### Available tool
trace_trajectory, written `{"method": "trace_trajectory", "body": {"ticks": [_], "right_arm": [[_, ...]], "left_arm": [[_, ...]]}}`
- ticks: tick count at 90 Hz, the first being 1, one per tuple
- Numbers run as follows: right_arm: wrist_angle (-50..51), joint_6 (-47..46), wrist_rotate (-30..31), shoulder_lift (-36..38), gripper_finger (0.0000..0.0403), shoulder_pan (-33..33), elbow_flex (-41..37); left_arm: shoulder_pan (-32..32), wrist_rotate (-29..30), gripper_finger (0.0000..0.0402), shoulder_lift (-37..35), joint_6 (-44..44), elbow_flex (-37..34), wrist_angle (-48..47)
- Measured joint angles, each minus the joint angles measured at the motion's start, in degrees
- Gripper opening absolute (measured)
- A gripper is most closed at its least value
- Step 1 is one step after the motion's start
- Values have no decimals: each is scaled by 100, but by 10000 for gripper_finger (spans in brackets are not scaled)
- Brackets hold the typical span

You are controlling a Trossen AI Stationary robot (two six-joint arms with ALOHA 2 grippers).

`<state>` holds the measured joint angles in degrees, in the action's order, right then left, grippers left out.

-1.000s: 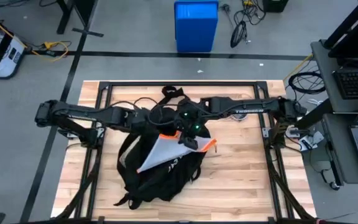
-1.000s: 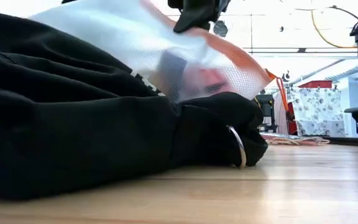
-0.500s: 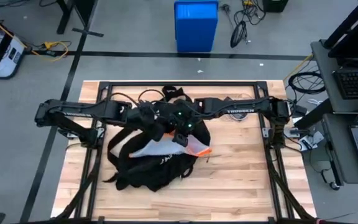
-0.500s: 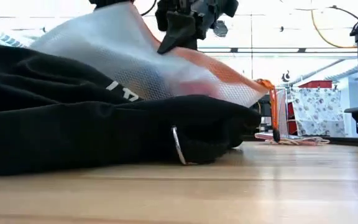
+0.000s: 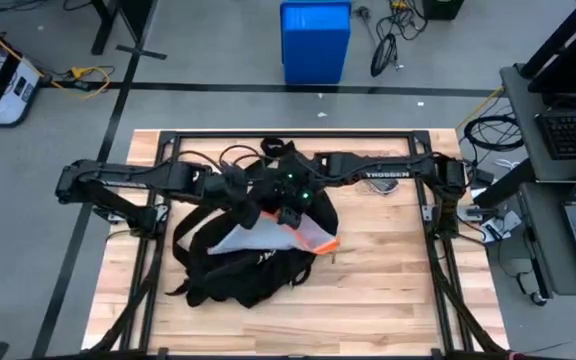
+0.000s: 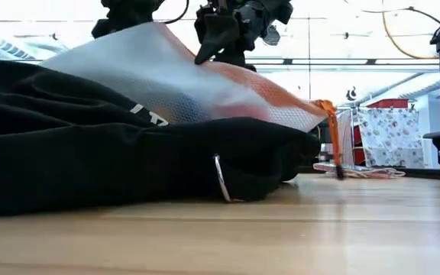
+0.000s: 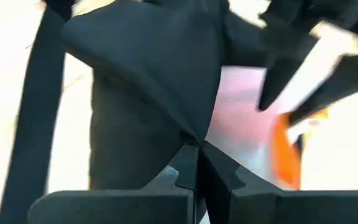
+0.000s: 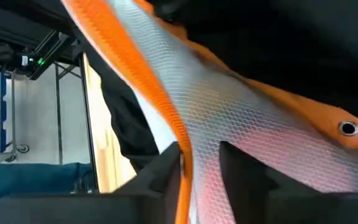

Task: Unpack backpack
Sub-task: Put the orange zip bag into the black backpack

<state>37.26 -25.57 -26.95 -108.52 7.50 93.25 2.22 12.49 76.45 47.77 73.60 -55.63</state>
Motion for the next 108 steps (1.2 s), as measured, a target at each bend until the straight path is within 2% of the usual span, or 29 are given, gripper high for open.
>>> {"method": "trace_trajectory", "body": {"ticks": [14,27,36,43,50,57,62,68,77,96,108], "right_arm": [[73,-254,3,146,170,-68,-2],[493,-122,68,709,199,-157,-4],[1384,266,499,1049,208,-437,0],[2189,344,1163,1158,214,-710,0],[2871,-37,1781,1168,217,-916,-2],[3112,-632,1702,1106,216,-921,-92],[3170,-850,1661,1069,214,-915,-217],[3138,-773,1985,1054,211,-1023,-374],[3037,-409,2225,1054,207,-1195,-520],[2073,571,2702,1054,202,-1646,-738],[1820,837,2723,1057,194,-1939,-986]], "left_arm": [[0,84,0,1,-29,0,-258],[0,123,0,1,-27,0,-481],[-2,130,0,1,-29,0,-515],[0,153,0,1,-59,0,-510],[0,159,0,4,-65,0,-508],[0,164,0,4,-68,0,-503],[0,164,0,4,-78,0,-492],[0,166,0,4,-186,0,-492],[-16,168,0,5,-223,0,-492],[-66,74,0,6,-370,0,-494],[-76,-46,0,6,-455,0,-492]]}}
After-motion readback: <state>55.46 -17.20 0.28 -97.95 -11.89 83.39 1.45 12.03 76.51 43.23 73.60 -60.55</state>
